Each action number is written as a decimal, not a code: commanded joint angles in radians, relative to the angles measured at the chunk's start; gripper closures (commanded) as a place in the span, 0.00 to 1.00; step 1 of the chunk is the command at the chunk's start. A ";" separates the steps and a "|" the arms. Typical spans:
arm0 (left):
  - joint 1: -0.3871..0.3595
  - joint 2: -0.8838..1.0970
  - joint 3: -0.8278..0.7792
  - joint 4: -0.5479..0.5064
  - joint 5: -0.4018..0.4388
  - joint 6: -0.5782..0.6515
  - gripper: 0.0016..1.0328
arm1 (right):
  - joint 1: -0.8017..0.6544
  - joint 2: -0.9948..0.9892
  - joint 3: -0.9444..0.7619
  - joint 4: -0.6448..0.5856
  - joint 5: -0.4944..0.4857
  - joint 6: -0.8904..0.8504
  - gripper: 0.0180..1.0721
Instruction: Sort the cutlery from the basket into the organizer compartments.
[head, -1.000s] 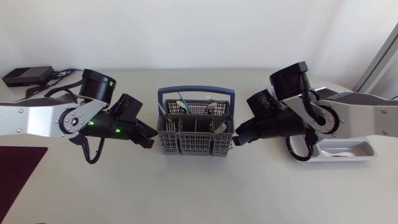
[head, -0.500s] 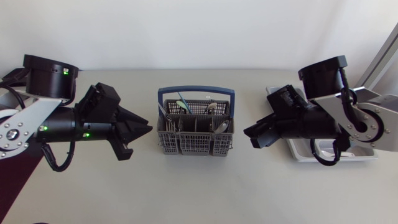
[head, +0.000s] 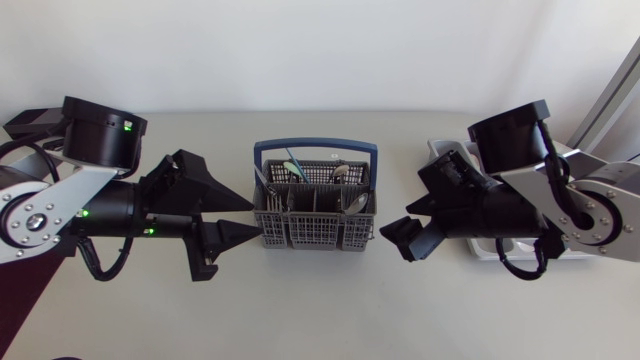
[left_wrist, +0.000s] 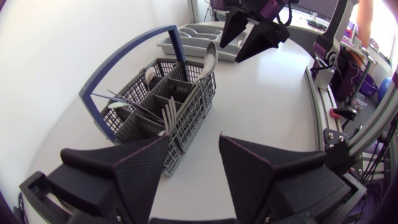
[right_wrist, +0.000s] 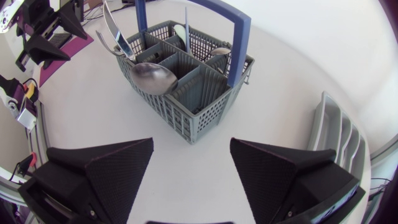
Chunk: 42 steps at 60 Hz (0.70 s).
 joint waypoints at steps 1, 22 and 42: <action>-0.005 0.029 0.022 0.008 0.016 0.038 0.39 | 0.010 -0.009 -0.020 -0.005 0.000 -0.010 0.14; -0.006 0.142 0.074 0.071 0.037 0.049 0.39 | 0.018 0.012 -0.034 0.010 0.000 -0.013 0.13; -0.006 0.210 0.123 0.092 0.106 0.049 0.52 | 0.017 0.034 -0.059 0.042 0.000 -0.024 0.13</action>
